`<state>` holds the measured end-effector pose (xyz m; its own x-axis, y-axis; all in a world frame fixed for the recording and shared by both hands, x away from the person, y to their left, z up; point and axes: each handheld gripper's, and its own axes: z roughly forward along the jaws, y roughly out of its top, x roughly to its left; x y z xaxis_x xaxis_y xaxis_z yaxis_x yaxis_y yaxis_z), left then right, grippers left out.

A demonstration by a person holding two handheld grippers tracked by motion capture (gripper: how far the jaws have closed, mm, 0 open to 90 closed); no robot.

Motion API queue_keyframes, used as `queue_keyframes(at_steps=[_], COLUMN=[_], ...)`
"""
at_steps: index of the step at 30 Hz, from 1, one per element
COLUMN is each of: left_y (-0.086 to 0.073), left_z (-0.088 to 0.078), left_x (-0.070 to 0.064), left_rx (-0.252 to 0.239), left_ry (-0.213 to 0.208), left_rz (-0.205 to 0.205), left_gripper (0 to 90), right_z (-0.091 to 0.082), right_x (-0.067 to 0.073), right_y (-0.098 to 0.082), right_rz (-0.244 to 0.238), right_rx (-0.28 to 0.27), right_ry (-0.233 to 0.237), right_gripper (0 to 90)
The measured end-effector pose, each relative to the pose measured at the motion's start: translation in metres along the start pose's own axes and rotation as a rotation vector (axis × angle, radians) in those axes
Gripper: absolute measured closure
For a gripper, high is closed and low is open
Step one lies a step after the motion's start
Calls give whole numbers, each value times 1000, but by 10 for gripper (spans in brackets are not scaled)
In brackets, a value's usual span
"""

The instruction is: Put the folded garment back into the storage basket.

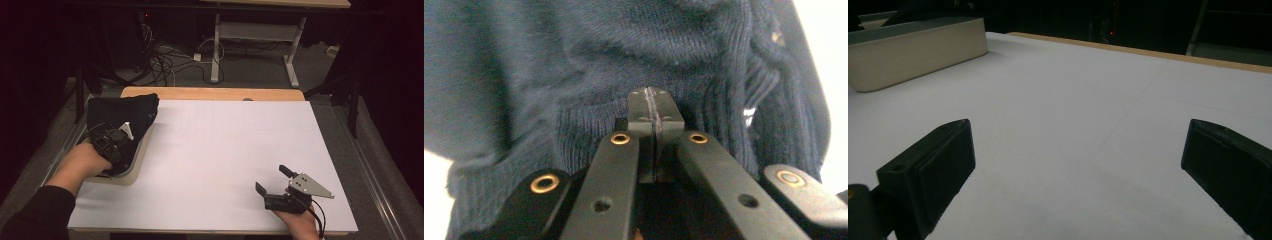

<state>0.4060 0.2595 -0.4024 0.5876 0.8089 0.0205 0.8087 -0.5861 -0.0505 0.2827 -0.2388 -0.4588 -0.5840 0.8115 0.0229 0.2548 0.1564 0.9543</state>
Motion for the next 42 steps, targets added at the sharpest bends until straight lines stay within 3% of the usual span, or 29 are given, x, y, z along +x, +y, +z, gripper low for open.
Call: queue_keyframes(at_steps=[6,18,29,42], left_y=[15,0,-22,-34], left_z=[21,12,-16,-11], left_x=[-6,5,27,63], left_rx=[57,-13,-155,-355], left_ry=[30,-33,6,47], left_rz=[22,-31,-111,-269], left_gripper=[872,865,867,870], right_z=[0,1,-3,-3], right_x=[-1,-5,-5,-3], right_y=[0,-5,-4,-5], right_rz=[0,7,8,5], right_rx=[0,16,9,9], right_ry=[-1,-12,-17,-20], right_gripper=[19,14,14,15])
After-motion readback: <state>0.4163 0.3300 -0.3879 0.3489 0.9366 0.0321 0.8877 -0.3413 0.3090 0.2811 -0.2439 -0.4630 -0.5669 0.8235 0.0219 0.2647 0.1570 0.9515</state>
